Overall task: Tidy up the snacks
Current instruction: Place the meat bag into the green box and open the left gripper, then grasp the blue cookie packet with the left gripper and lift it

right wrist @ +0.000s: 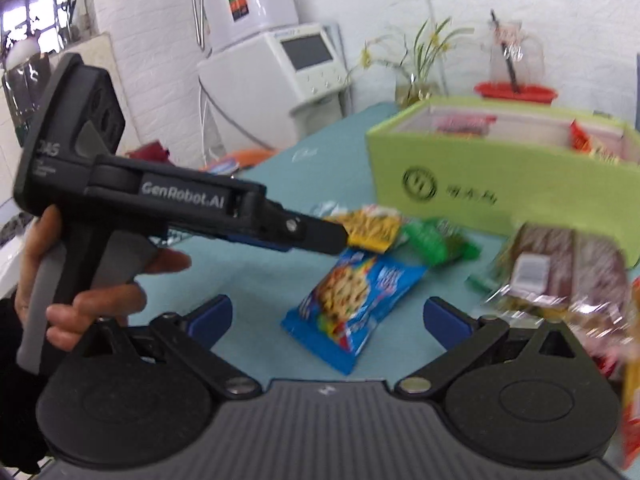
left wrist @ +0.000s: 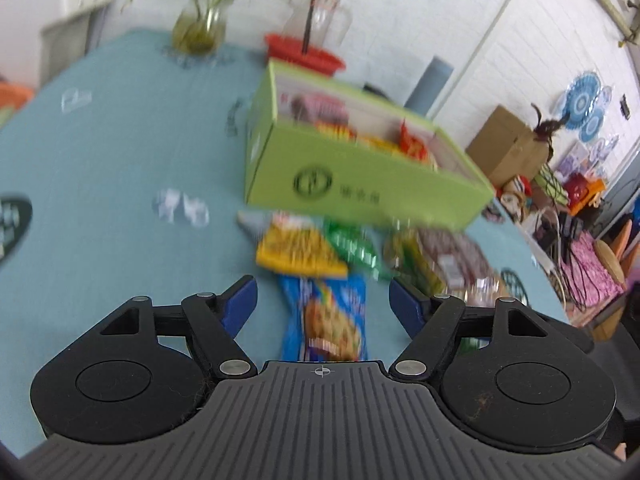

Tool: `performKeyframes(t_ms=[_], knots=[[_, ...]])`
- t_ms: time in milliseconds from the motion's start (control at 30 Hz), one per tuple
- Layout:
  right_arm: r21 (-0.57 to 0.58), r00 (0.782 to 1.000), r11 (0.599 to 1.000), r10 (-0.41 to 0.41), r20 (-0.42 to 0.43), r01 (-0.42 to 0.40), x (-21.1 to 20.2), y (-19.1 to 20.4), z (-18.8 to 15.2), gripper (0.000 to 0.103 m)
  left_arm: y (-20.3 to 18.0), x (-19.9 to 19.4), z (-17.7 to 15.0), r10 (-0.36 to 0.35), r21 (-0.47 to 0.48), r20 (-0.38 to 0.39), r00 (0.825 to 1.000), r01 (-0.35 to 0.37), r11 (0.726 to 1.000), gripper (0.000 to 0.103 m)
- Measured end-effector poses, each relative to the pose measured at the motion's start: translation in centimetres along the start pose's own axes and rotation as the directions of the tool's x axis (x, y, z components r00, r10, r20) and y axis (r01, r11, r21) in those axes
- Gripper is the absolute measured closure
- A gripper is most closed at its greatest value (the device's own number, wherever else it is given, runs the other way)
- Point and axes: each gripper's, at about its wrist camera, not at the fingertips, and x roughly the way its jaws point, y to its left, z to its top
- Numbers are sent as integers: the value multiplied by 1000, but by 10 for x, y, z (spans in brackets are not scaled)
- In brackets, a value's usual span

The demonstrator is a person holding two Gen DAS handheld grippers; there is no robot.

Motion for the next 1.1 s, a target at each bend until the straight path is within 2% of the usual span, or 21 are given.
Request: performKeyframes(t_ms=[100, 200, 333, 433, 600, 800, 933, 1000, 1100], knots=[[-18, 999, 1000, -25, -39, 24, 26, 3, 0, 1, -3, 11, -10, -6, 24, -46, 999, 7, 1000, 48], [-59, 994, 995, -83, -66, 80, 44, 8, 0, 1, -10, 21, -11, 26, 65, -62, 998, -22, 998, 53], [-84, 994, 994, -72, -79, 66, 43, 20, -7, 4, -15, 27, -19, 46, 101, -90, 995, -37, 994, 72], [-94, 994, 993, -75, -80, 67, 33, 27, -17, 4, -26, 19, -33, 51, 135, -91, 995, -39, 990, 75], [-95, 993, 991, -97, -63, 90, 17, 34, -34, 1, -37, 4, -59, 38, 131, -78, 996, -28, 991, 75], [-93, 987, 985, -148, -54, 143, 12, 40, -39, 1, -41, 1, -64, 32, 132, -72, 997, -22, 991, 68], [-72, 993, 992, -103, -58, 99, 7, 31, -38, 1, -42, 1, -62, 31, 130, -79, 996, -20, 991, 65], [-5, 995, 996, -85, -57, 85, 0, 23, -36, 1, -40, -8, -62, 26, 123, -53, 998, -19, 992, 64], [48, 999, 998, -47, -8, 47, -9, 17, -38, 1, -37, -22, -61, -4, 123, -10, 1000, 5, 992, 52]])
